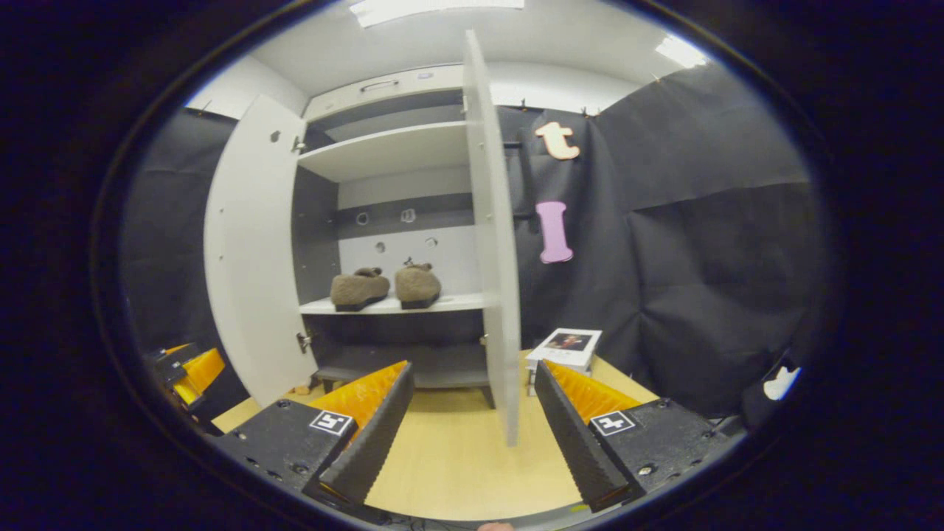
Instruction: Grab one shoe with the right hand and put it into the shoe cabinet, grab the other shoe with the left hand and put it into the shoe cabinet; then close the right door with the right hand and the left door with the left hand.
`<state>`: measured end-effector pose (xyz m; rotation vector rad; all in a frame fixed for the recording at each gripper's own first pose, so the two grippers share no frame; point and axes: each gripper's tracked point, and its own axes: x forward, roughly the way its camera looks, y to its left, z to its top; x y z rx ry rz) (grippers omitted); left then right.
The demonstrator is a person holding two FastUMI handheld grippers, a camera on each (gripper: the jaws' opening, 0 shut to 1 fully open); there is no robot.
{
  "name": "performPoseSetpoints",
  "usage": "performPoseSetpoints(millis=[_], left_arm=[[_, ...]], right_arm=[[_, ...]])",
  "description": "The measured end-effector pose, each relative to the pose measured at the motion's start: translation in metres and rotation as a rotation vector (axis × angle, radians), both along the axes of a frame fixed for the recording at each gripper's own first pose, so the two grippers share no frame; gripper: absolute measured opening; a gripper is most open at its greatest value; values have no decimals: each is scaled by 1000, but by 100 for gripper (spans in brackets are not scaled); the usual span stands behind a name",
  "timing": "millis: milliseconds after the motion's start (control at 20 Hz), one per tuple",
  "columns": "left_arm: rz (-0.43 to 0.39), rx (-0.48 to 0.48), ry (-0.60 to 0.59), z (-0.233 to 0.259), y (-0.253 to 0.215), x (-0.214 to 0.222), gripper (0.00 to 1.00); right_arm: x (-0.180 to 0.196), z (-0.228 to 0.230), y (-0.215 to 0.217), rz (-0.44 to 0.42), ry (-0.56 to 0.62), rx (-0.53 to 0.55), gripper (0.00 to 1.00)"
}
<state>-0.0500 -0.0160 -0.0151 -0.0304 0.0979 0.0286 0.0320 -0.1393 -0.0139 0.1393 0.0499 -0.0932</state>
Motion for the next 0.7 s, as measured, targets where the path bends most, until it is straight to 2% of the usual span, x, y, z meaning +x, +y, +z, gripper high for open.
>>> performPoseSetpoints(millis=[150, 250, 500, 700], left_arm=[[-23, 10, -7, 3, -8, 0, 93], [-30, 25, -12, 7, -11, 2, 93], [-25, 47, -20, 11, -10, 3, 93], [-15, 50, -5, 7, -12, 5, 93]], right_arm=[[20, 46, -60, -116, -71, -37, 99], [37, 69, -85, -152, -83, -41, 97], [83, 101, -108, -154, -96, -67, 99], [107, 120, -106, -130, -110, -76, 99]])
